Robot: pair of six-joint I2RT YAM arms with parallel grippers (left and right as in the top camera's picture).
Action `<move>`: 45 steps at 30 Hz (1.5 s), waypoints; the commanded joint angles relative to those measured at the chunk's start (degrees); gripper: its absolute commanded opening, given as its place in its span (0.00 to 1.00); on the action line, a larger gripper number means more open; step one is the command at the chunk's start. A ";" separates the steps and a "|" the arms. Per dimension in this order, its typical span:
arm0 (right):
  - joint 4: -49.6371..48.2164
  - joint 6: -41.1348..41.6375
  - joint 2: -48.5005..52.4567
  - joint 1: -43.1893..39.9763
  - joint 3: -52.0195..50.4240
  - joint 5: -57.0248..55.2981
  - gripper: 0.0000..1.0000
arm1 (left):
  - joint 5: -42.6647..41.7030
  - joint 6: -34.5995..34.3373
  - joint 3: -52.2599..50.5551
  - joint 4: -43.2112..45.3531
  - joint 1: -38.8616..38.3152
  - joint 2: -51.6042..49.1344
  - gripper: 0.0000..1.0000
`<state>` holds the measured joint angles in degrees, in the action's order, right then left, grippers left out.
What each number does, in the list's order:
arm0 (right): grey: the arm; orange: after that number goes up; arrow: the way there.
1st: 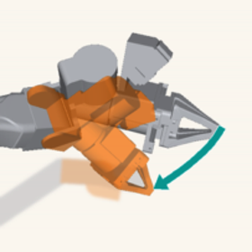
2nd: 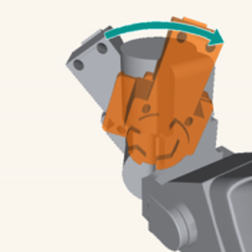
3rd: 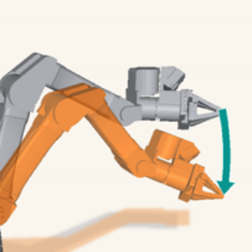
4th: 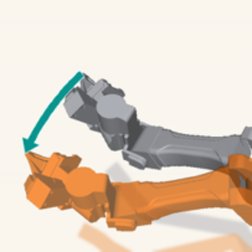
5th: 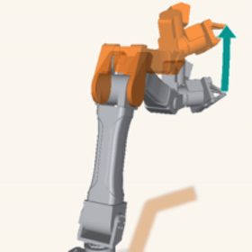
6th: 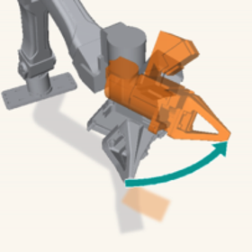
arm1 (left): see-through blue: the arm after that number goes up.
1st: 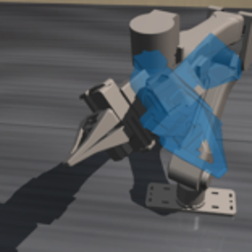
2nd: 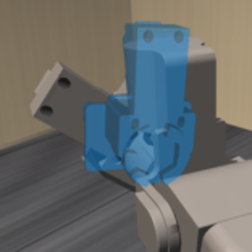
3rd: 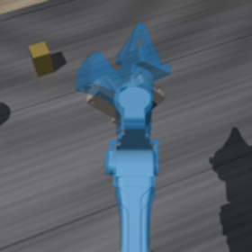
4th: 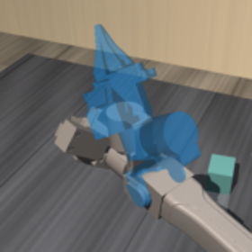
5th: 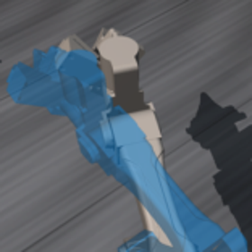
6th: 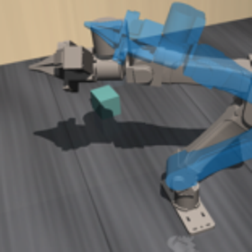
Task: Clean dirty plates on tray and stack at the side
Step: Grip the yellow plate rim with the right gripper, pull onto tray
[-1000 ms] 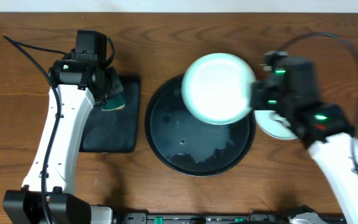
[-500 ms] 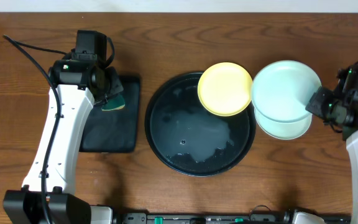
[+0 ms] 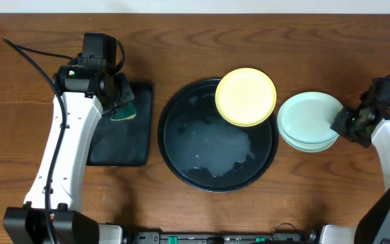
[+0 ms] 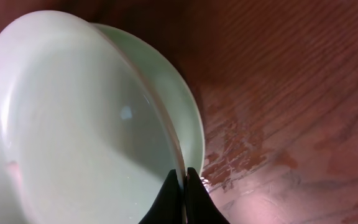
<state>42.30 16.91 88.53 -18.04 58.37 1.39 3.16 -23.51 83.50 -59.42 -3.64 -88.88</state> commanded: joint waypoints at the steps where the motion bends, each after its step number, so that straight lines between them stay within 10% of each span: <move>1: -0.42 -0.87 1.03 -0.31 -0.11 -1.16 0.01 | 0.33 0.94 -0.02 -0.11 0.09 -0.61 0.08; 3: -0.55 -0.87 1.05 -0.31 -0.11 -1.16 0.03 | 0.33 0.94 -0.02 -0.09 0.09 -0.61 0.08; 9: -3.37 -4.55 1.05 -0.15 1.75 7.17 0.54 | 0.33 0.94 -0.02 0.11 0.09 -0.61 0.08; 20: -2.47 -13.55 3.39 14.84 17.29 16.68 0.65 | 0.33 0.94 -0.02 0.11 0.09 -0.61 0.07; 45: -4.55 -20.63 29.46 22.99 26.95 16.48 0.27 | 0.33 0.94 -0.02 0.09 0.09 -0.61 0.07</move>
<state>37.43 -3.01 116.22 4.84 84.38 17.54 3.16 -23.51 83.50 -59.35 -3.64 -88.88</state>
